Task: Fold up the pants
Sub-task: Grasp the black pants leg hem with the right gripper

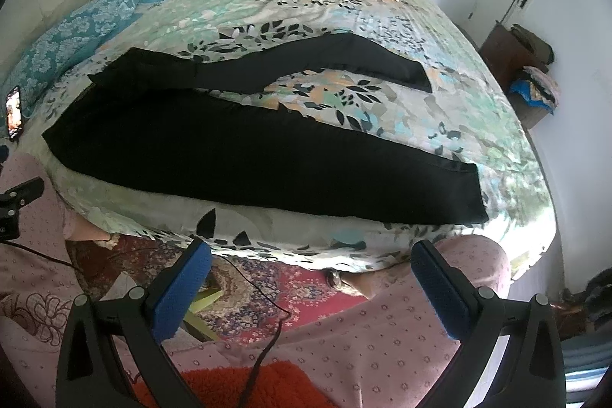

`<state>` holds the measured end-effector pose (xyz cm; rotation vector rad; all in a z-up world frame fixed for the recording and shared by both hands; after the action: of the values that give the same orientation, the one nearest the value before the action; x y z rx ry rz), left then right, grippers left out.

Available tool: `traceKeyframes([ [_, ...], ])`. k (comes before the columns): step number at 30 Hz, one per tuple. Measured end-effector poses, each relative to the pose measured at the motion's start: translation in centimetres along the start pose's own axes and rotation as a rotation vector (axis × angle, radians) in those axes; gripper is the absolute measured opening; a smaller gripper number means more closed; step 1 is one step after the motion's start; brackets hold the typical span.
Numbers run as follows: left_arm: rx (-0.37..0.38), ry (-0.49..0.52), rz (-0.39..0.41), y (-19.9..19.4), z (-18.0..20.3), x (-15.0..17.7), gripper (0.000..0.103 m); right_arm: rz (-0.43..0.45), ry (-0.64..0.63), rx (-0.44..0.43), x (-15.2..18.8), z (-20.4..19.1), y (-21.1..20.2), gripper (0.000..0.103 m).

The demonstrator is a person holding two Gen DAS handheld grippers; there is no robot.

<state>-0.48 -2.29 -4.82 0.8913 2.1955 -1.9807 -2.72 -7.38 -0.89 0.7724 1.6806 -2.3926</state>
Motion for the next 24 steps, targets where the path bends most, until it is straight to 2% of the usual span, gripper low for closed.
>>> traceKeyframes([
  [2, -0.031, -0.011, 0.012, 0.5, -0.6, -1.1, 0.102, 0.179, 0.002, -0.004, -1.1, 0.6, -2.3, 0.103],
  [5, -0.031, -0.084, 0.097, 0.0, -2.1, -3.5, 0.102, 0.455, 0.020, 0.024, -2.8, 2.0, -5.5, 0.103],
  [7, -0.026, -0.142, 0.145, -0.2, -3.0, -5.3, 0.102, 0.554, 0.035, -0.007, -3.7, 3.2, -5.1, 0.103],
  [8, -0.016, -0.164, 0.161, -0.1, -3.3, -6.1, 0.102, 0.522, 0.045, -0.063, -4.5, 4.3, -3.0, 0.103],
  [9, 0.000, -0.176, 0.171, 0.1, -3.4, -7.0, 0.102, 0.415, 0.036, -0.126, -5.3, 5.1, -0.4, 0.103],
  [10, 0.012, -0.183, 0.172, 0.4, -3.4, -7.9, 0.102, 0.246, 0.021, -0.195, -6.3, 6.1, 3.5, 0.103],
  [11, 0.020, -0.188, 0.171, 0.6, -3.4, -8.4, 0.102, 0.148, 0.038, -0.240, -6.9, 7.3, 7.0, 0.100],
  [12, 0.033, -0.191, 0.171, 0.9, -3.4, -8.9, 0.102, 0.146, 0.064, -0.253, -7.1, 8.7, 8.6, 0.097],
  [14, 0.055, -0.188, 0.170, 1.4, -3.3, -9.4, 0.102, 0.197, 0.132, -0.235, -8.4, 12.9, 11.1, 0.099],
  [17, 0.062, -0.182, 0.142, 2.8, -3.2, -9.8, 0.102, 0.191, 0.222, -0.235, -12.4, 20.3, 15.5, 0.099],
  [21, 0.090, -0.213, 0.033, 6.3, -3.0, -10.1, 0.102, 0.127, 0.386, -0.230, -19.1, 32.5, 24.6, 0.099],
  [24, 0.137, -0.221, -0.047, 8.7, -2.6, -10.2, 0.102, 0.056, 0.472, -0.225, -22.7, 39.0, 31.0, 0.099],
])
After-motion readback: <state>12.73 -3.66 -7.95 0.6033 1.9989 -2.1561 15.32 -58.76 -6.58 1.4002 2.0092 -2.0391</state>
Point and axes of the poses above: each gripper's, at about its wrist camera, not at the fingertips, and y roughly the way its jaws point, z to its right, x to its underside, the point moved 1 cm from there along y, roughly the way its jaws point, and after that the axes turned 3 degrees about -y, right-handed, at the moved point
